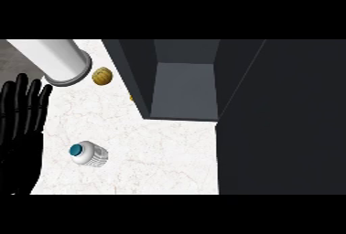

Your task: Pick up the bottled water, place it into the cabinet and close the cabinet

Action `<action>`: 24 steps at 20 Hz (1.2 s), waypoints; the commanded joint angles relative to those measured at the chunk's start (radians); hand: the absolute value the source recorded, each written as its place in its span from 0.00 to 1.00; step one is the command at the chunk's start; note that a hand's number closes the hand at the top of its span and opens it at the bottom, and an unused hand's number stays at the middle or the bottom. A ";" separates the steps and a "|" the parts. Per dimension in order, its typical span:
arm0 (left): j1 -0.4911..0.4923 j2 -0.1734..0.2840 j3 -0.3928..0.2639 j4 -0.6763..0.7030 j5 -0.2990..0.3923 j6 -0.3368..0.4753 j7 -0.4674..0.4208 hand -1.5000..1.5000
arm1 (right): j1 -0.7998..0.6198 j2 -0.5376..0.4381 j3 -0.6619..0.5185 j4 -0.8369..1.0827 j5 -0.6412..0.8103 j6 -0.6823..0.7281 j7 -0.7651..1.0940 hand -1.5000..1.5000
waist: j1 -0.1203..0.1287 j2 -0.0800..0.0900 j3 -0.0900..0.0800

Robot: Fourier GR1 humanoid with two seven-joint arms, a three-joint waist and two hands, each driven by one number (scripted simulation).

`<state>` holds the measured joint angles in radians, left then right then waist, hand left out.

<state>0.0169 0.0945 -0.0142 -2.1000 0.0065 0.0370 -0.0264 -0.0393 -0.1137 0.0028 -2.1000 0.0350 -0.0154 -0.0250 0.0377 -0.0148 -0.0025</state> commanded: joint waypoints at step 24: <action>0.186 0.581 0.297 0.318 0.939 -0.926 0.148 0.00 | 0.567 0.027 0.202 -0.453 -0.169 0.119 0.242 0.00 | -0.047 0.012 0.003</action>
<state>0.2104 0.6528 0.2494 -1.8326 0.9343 -0.8408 0.0992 0.4205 -0.0882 0.1651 -2.4261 -0.1597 0.0901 0.2039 -0.0070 -0.0034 -0.0002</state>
